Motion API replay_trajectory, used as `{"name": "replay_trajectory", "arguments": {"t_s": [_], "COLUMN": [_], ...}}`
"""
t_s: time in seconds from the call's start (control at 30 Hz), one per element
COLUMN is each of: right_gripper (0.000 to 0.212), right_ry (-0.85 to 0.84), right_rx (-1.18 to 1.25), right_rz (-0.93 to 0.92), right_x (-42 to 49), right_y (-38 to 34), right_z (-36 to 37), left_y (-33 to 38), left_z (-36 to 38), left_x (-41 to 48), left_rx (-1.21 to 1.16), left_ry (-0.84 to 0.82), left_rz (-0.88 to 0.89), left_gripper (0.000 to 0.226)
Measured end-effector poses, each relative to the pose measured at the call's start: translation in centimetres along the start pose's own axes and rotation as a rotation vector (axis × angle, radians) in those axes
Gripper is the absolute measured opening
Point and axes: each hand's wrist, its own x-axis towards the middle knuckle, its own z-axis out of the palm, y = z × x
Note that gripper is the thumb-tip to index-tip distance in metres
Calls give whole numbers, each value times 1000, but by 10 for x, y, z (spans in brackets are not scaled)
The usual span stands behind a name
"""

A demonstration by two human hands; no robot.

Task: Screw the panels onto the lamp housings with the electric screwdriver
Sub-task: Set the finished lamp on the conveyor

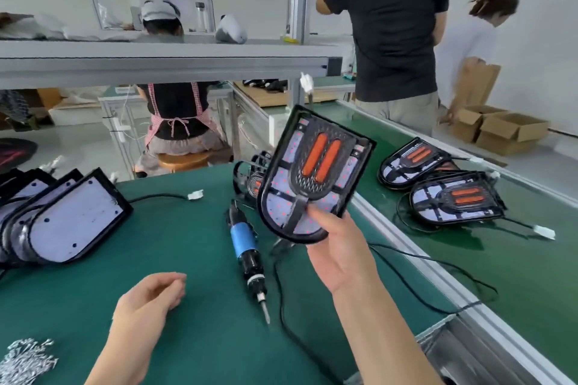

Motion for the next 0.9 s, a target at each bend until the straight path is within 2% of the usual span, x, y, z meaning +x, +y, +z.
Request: {"name": "replay_trajectory", "arguments": {"t_s": [0.1, 0.23, 0.4, 0.5, 0.57, 0.67, 0.77, 0.83, 0.9], "right_gripper": [48, 49, 45, 59, 70, 71, 67, 68, 63], "right_ry": [129, 220, 471, 627, 709, 738, 690, 669, 712], "right_rx": [-52, 35, 49, -24, -41, -19, -60, -155, -387], "right_rz": [-87, -192, -309, -278, -254, -262, -271, -245, -180], "right_x": [20, 50, 85, 105, 121, 145, 163, 173, 178], "right_y": [-19, -45, -77, -85, -86, -84, -85, -84, -81], "right_z": [-24, -55, -95, -112, -123, -138, -148, -157, -163], "left_y": [-2, -6, -5, -3, 3, 9, 13, 15, 15], "left_z": [7, 9, 13, 17, 21, 25, 28, 29, 28], "left_x": [2, 5, 1, 1, -3, -8, -10, -11, -10], "left_rx": [134, 326, 354, 399, 407, 399, 371, 360, 353], "left_ry": [44, 63, 81, 132, 157, 166, 163, 160, 156], "left_rz": [52, 101, 155, 170, 193, 217, 226, 217, 209], "left_gripper": [25, 35, 24, 37, 31, 30, 32, 31, 31]}}
